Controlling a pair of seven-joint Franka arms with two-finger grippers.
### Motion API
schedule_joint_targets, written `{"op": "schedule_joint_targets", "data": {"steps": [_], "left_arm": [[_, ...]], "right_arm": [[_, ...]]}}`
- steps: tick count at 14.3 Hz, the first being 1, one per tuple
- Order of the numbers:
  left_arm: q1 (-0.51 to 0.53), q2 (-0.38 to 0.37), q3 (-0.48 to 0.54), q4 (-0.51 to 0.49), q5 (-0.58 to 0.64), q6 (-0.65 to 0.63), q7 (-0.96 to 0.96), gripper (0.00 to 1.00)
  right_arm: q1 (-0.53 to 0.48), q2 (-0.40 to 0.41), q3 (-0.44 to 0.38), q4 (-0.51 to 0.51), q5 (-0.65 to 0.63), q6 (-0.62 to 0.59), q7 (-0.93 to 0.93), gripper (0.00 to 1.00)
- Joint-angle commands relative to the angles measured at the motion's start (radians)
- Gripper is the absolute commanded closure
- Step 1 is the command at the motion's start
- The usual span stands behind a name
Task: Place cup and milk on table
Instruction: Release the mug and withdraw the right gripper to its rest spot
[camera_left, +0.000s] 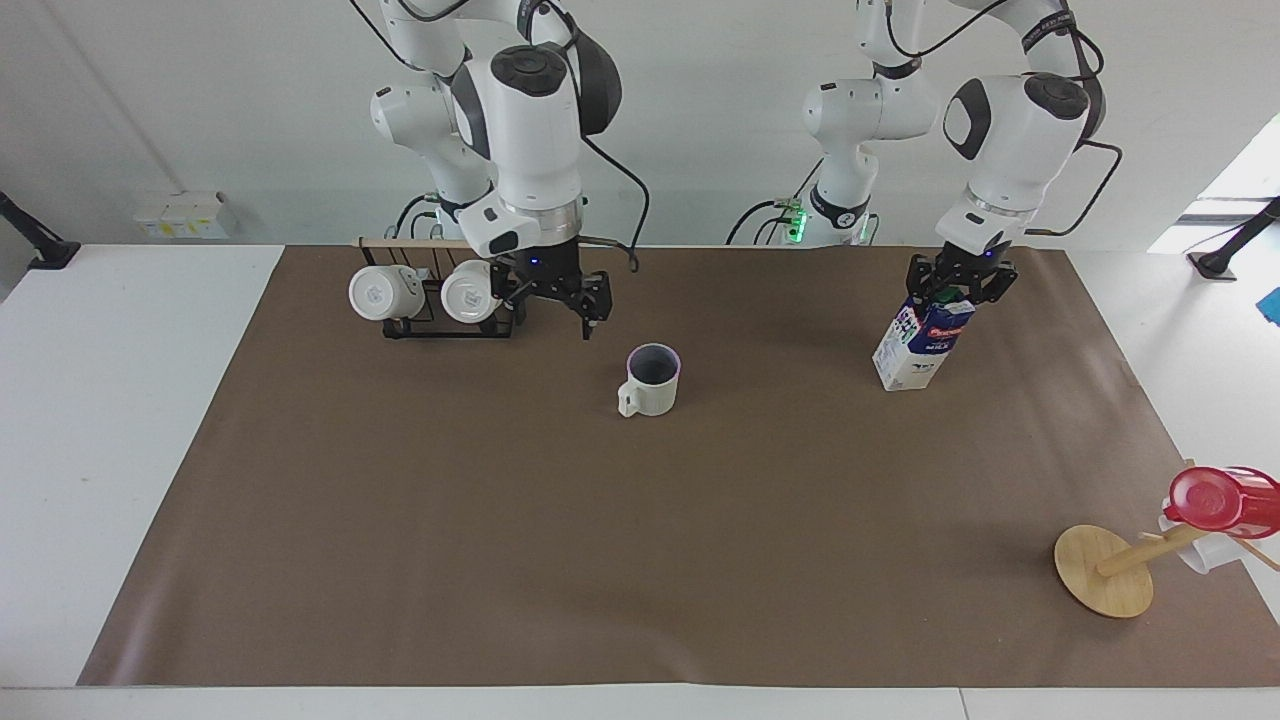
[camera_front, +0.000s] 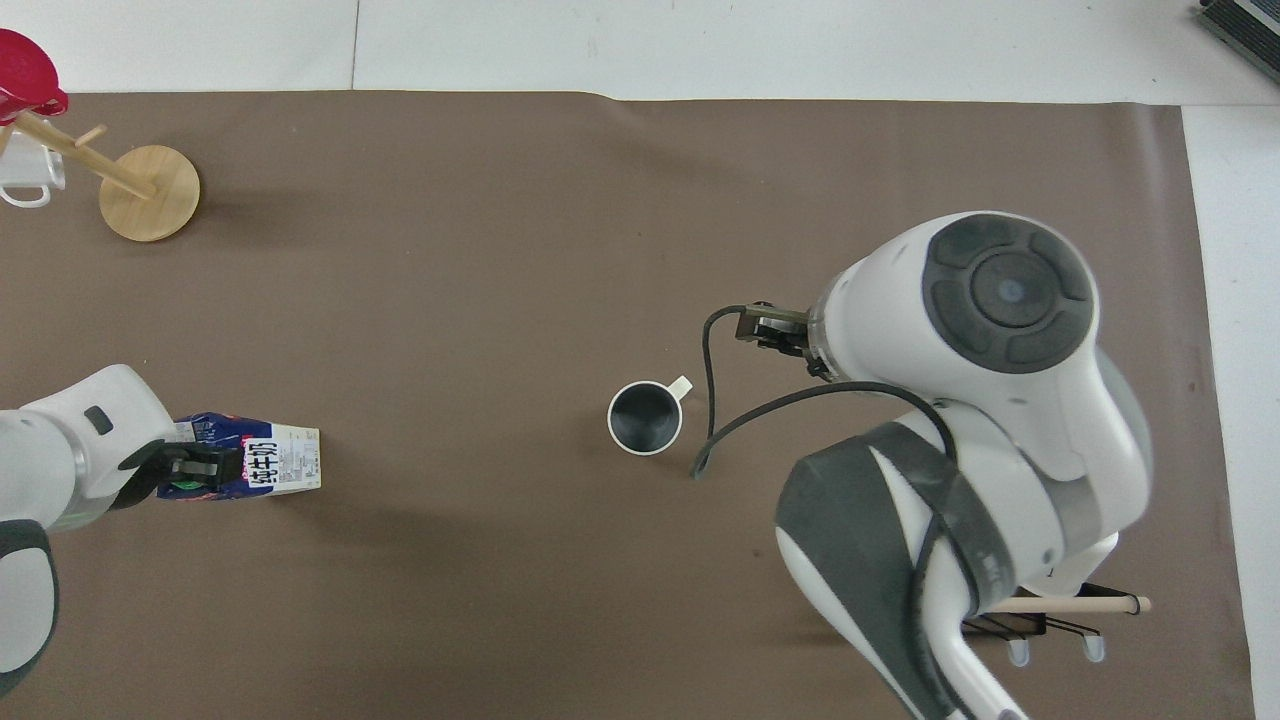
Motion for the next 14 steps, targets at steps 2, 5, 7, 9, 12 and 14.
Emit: {"op": "schedule_joint_targets", "data": {"steps": [2,5,7,9,12,14], "left_arm": [[-0.001,-0.028,0.010,-0.023,0.022,0.001,0.005,0.46],[-0.002,-0.019,0.008,0.028,0.022,-0.038,0.001,0.49],[-0.013,0.001,0.007,0.095,0.021,-0.087,-0.027,0.50],[-0.025,0.018,0.000,0.140,0.021,-0.129,-0.083,0.50],[-0.091,0.020,-0.001,0.172,0.021,-0.150,-0.178,0.51],[-0.169,0.047,-0.001,0.224,0.021,-0.198,-0.290,0.53]], "right_arm": [[-0.137,-0.075,0.010,-0.015,0.037,-0.064,-0.187,0.00],[-0.215,-0.088,0.007,0.022,0.050,-0.135,-0.264,0.00],[-0.263,-0.090,0.007,0.061,0.050,-0.191,-0.298,0.00],[-0.309,-0.088,0.005,0.101,0.076,-0.238,-0.323,0.00],[-0.352,-0.090,-0.006,0.131,0.096,-0.284,-0.381,0.00],[-0.357,-0.095,-0.016,0.190,0.085,-0.333,-0.386,0.00]]}}
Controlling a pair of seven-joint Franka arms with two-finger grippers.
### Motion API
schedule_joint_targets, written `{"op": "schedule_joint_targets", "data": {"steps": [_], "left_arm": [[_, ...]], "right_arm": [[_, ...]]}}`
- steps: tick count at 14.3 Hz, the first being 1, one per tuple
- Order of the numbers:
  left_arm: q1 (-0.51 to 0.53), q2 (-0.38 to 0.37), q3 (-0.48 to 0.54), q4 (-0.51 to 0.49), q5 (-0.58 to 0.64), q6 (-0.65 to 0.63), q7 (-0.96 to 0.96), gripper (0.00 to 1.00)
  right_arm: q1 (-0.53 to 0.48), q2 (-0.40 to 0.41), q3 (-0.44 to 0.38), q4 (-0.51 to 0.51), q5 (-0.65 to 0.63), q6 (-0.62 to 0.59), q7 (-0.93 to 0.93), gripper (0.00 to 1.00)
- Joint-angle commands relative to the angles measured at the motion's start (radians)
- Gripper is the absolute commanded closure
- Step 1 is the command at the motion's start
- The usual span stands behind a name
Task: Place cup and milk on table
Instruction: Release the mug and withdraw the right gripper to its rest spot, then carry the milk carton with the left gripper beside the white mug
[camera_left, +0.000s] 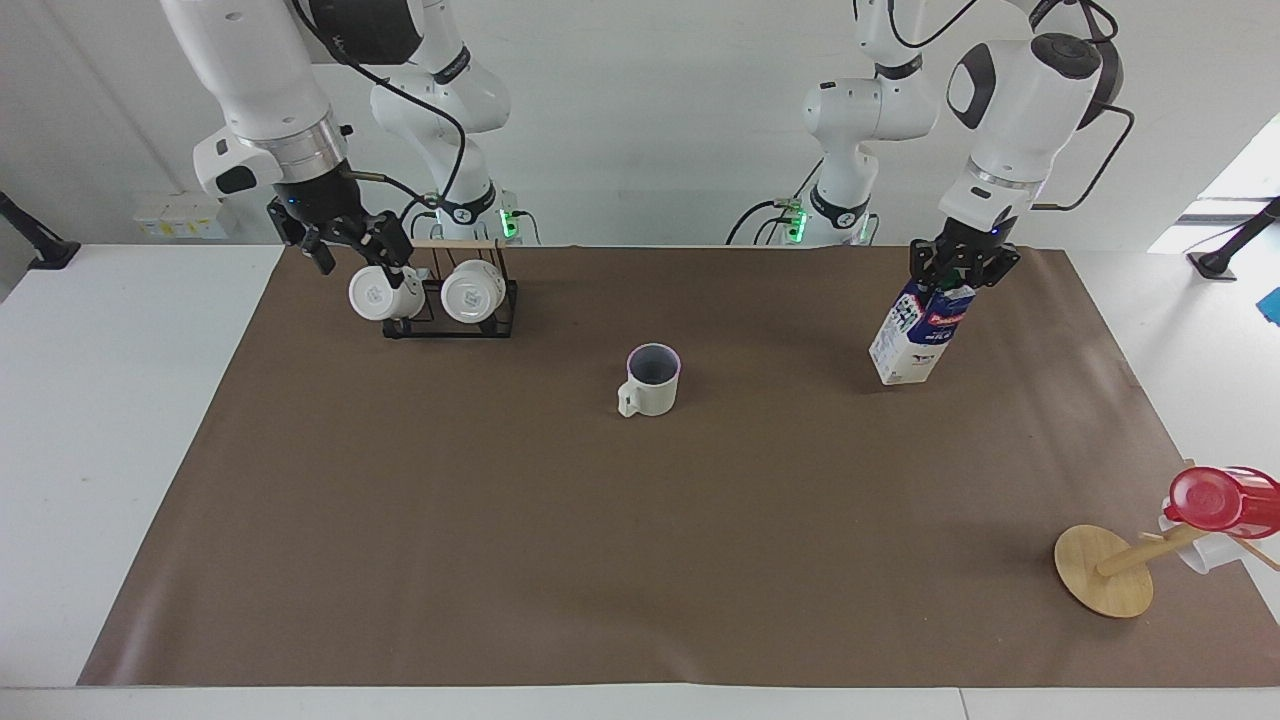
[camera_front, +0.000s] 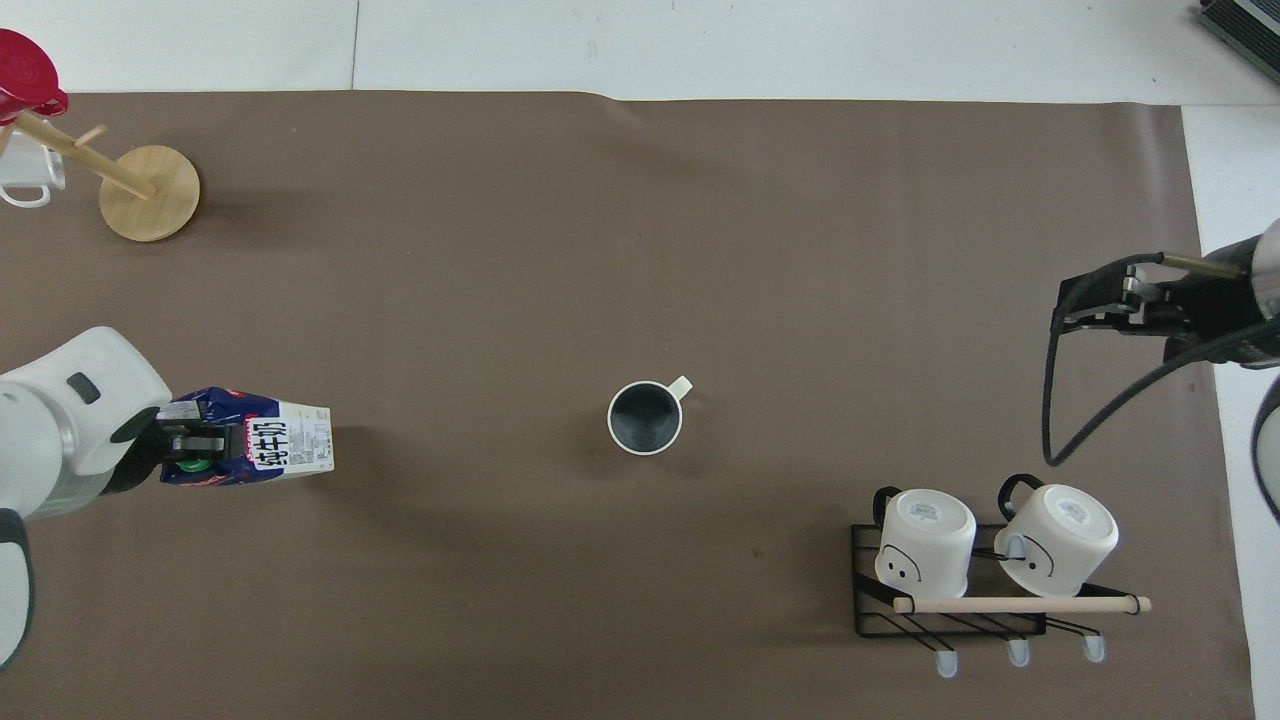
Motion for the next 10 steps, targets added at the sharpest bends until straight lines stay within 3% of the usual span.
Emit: {"op": "schedule_joint_targets", "data": {"steps": [1,4,6,10], "left_arm": [[-0.110,0.051,0.009,0.105,0.020,-0.085,-0.152,0.53],[-0.187,0.109,0.003,0.193,0.022,-0.126,-0.262,0.53],[-0.198,0.134,-0.011,0.230,0.022,-0.124,-0.294,0.53],[-0.262,0.192,-0.027,0.242,0.022,-0.089,-0.403,0.53]], "right_arm": [[-0.016,-0.001,-0.001,0.088,0.004,-0.079,-0.029,0.00],[-0.014,-0.006,-0.028,0.107,-0.001,-0.096,-0.031,0.00],[-0.014,-0.053,-0.027,0.072,0.010,-0.100,-0.029,0.00],[-0.016,-0.062,-0.038,0.046,-0.008,-0.083,-0.137,0.00]]}}
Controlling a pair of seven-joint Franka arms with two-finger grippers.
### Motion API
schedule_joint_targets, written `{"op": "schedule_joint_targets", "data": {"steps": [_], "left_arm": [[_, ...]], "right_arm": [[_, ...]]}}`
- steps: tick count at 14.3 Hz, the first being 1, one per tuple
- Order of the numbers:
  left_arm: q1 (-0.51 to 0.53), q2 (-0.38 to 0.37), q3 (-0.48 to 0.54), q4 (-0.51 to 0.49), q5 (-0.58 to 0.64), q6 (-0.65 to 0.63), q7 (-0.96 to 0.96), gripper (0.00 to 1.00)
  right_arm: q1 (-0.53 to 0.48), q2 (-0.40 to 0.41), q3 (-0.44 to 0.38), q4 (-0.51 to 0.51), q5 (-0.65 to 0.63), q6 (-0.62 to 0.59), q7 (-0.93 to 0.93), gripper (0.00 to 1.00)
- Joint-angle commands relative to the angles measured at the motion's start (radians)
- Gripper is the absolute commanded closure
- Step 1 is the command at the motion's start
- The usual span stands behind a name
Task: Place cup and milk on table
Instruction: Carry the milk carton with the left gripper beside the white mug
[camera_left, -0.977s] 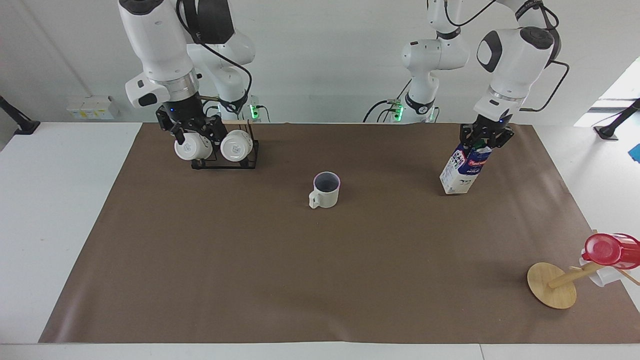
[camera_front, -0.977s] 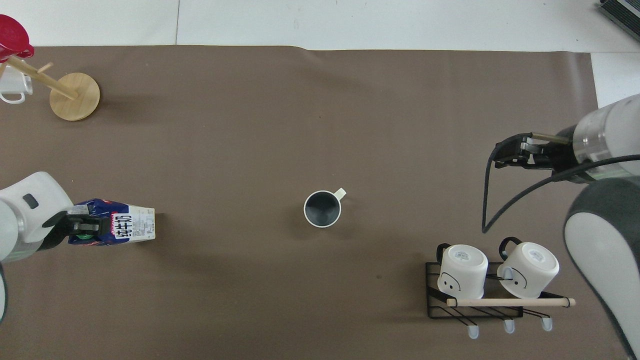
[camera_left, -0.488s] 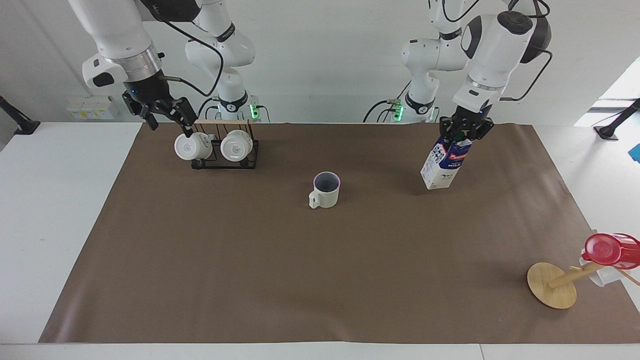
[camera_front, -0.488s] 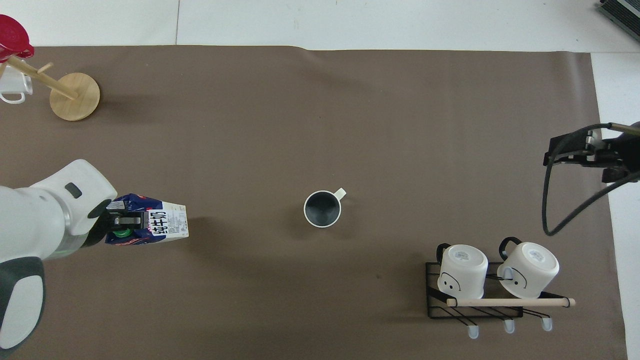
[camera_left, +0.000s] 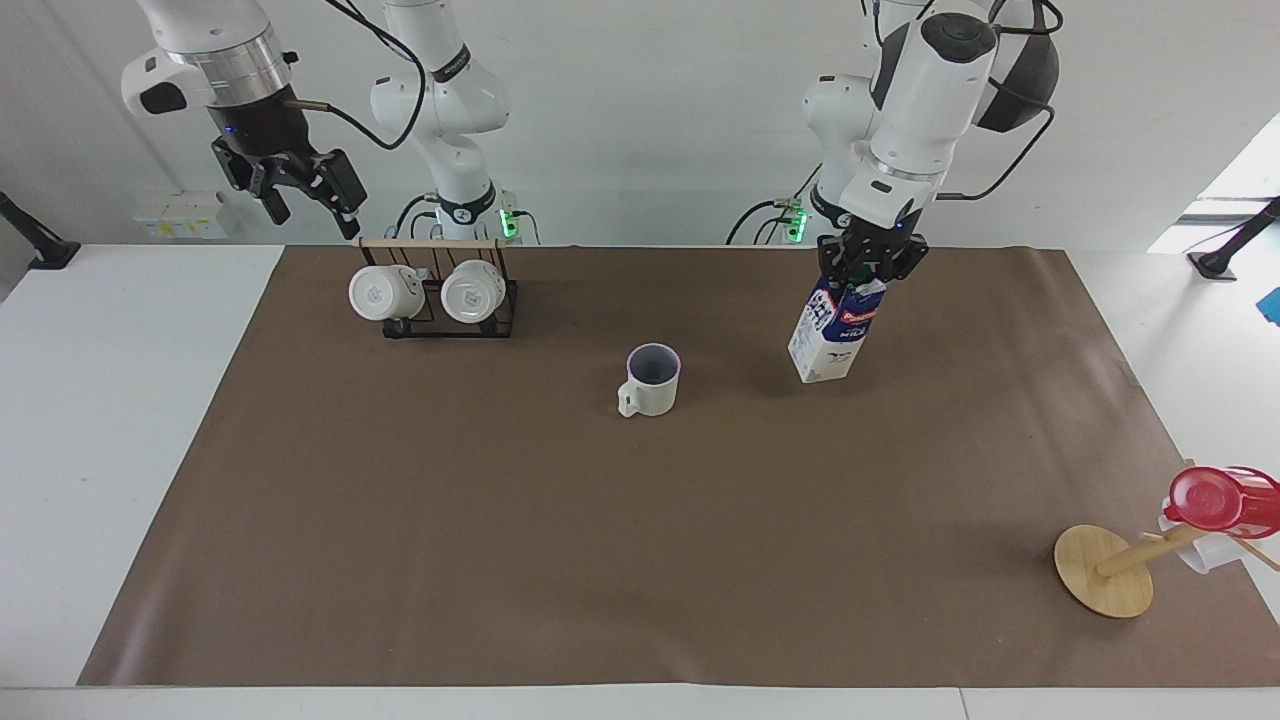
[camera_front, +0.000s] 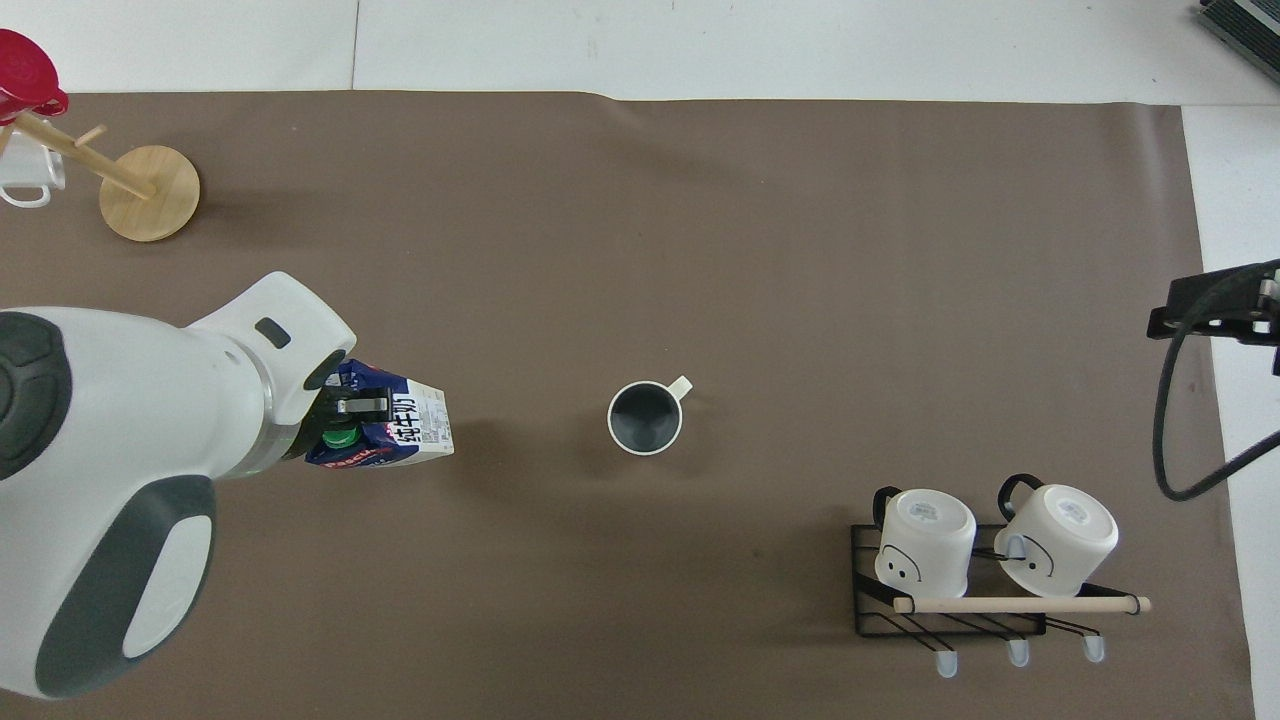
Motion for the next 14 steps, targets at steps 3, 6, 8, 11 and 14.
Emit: {"op": "schedule_joint_targets", "data": {"steps": [3,6,8,11,14], "left_arm": [[-0.121,0.083,0.003,0.028,0.054,0.056,-0.178,0.53],[-0.137,0.112,0.002,0.027,0.057,0.117,-0.206,0.53],[-0.152,0.134,0.002,0.027,0.057,0.152,-0.206,0.53],[-0.175,0.163,0.002,0.025,0.060,0.191,-0.236,0.53],[-0.198,0.187,0.002,0.022,0.088,0.218,-0.272,0.53]], "right_arm": [[-0.010,-0.033,-0.004,-0.072,-0.027,0.008,-0.147,0.00],[-0.007,-0.027,-0.002,-0.061,-0.051,-0.007,-0.144,0.00],[-0.007,-0.011,0.001,-0.020,-0.054,-0.013,-0.144,0.00],[-0.007,-0.017,0.001,-0.033,-0.045,-0.015,-0.139,0.00],[-0.007,-0.022,0.002,-0.040,-0.040,-0.021,-0.132,0.00]]}}
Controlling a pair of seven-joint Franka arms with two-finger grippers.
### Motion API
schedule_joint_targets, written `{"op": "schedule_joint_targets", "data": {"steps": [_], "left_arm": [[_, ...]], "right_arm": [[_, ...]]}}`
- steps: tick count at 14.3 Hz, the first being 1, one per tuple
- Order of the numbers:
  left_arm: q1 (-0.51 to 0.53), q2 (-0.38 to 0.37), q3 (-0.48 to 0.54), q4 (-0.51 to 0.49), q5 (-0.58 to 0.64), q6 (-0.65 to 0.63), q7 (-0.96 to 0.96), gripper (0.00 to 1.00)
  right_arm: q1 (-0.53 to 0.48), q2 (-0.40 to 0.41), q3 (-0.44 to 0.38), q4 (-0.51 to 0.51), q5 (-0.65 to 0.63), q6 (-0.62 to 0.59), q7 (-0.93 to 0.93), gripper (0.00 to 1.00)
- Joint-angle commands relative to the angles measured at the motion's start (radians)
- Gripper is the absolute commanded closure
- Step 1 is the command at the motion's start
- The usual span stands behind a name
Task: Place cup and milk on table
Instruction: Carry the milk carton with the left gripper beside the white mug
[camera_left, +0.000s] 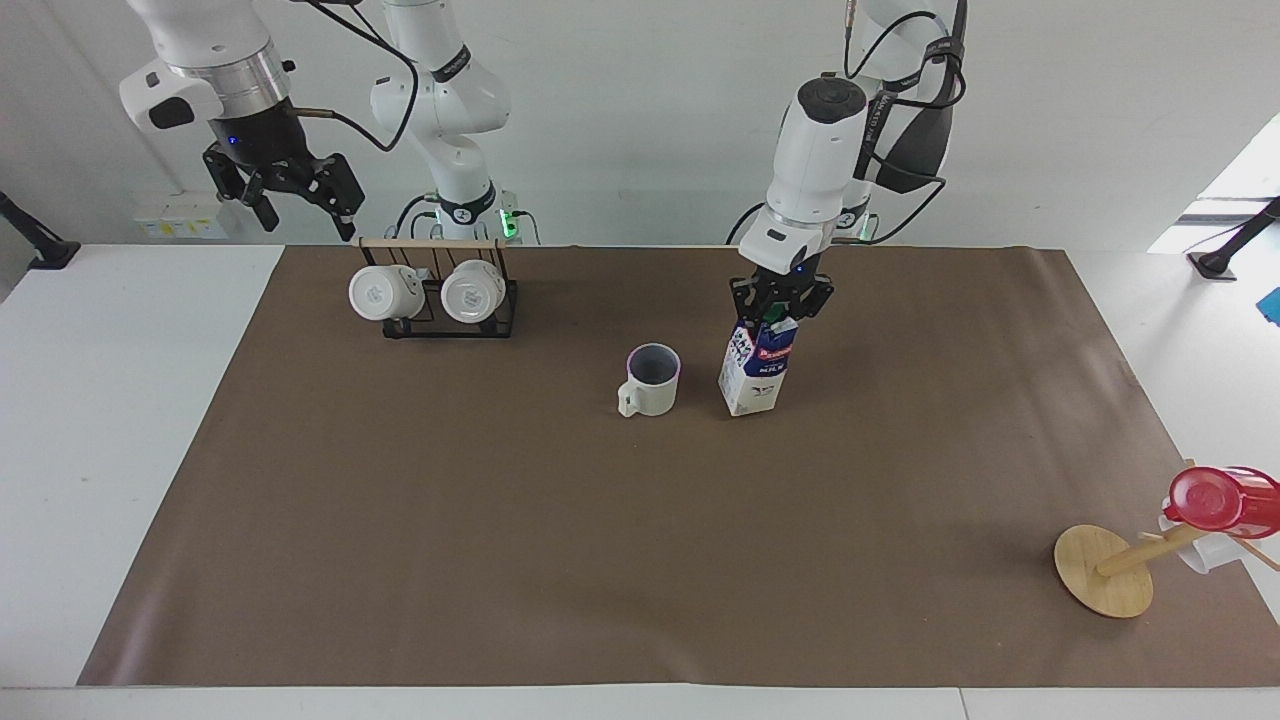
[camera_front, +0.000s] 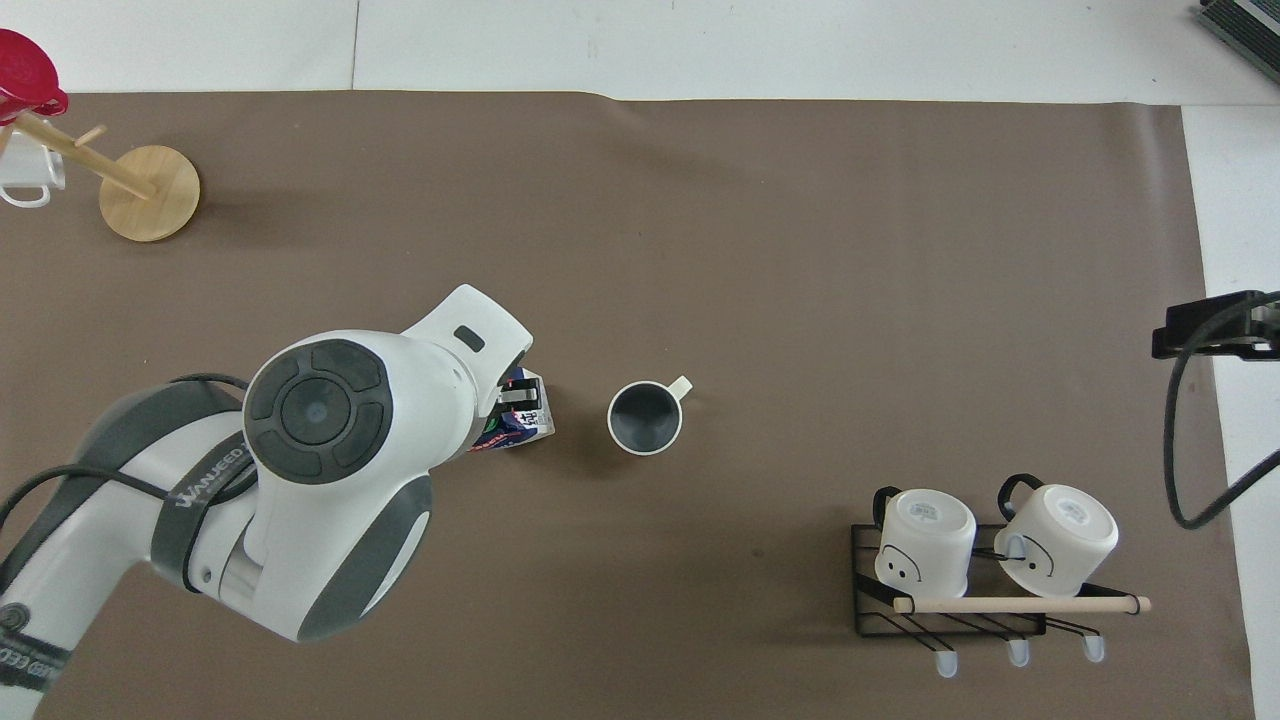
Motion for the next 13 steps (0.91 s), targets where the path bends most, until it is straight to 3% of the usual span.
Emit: {"op": "schedule_joint_targets", "data": {"steps": [1,13], "left_arm": [[-0.038,0.026,0.016,0.018,0.038,0.021,-0.041,0.53],[-0.055,0.026,0.013,0.015,0.039,0.020,-0.021,0.52]], "right_arm": [[-0.008,-0.018,0.007,-0.015,0.001,-0.018,-0.006,0.00],[-0.008,-0.034,0.006,-0.038,0.004,-0.018,-0.003,0.00]]}}
